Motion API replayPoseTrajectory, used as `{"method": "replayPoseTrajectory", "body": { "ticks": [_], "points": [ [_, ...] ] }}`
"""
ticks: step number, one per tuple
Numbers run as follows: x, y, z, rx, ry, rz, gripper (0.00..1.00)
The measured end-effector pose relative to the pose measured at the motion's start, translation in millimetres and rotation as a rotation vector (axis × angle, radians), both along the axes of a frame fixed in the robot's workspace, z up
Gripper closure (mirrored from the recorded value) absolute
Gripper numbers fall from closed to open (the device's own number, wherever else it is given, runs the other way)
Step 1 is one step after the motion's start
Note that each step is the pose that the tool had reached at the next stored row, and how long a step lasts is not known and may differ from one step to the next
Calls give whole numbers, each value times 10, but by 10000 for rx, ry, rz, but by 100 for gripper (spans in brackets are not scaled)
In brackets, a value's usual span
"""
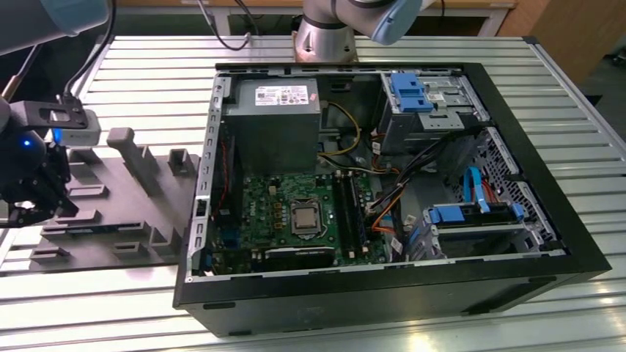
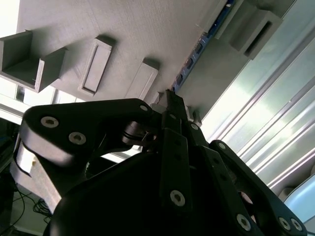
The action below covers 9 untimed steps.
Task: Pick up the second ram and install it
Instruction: 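Pick up the second ram and move it above second insertion slot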
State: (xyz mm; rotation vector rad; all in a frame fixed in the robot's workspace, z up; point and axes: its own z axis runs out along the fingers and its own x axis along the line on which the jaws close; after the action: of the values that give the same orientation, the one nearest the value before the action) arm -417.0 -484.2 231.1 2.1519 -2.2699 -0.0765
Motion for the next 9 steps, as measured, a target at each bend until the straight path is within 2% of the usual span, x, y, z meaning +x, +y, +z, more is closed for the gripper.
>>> {"method": "replayPoseTrajectory", "body": {
  "ticks": [9],
  "points": [
    [0,-2,-39,0,0,1,89]
  ]
}}
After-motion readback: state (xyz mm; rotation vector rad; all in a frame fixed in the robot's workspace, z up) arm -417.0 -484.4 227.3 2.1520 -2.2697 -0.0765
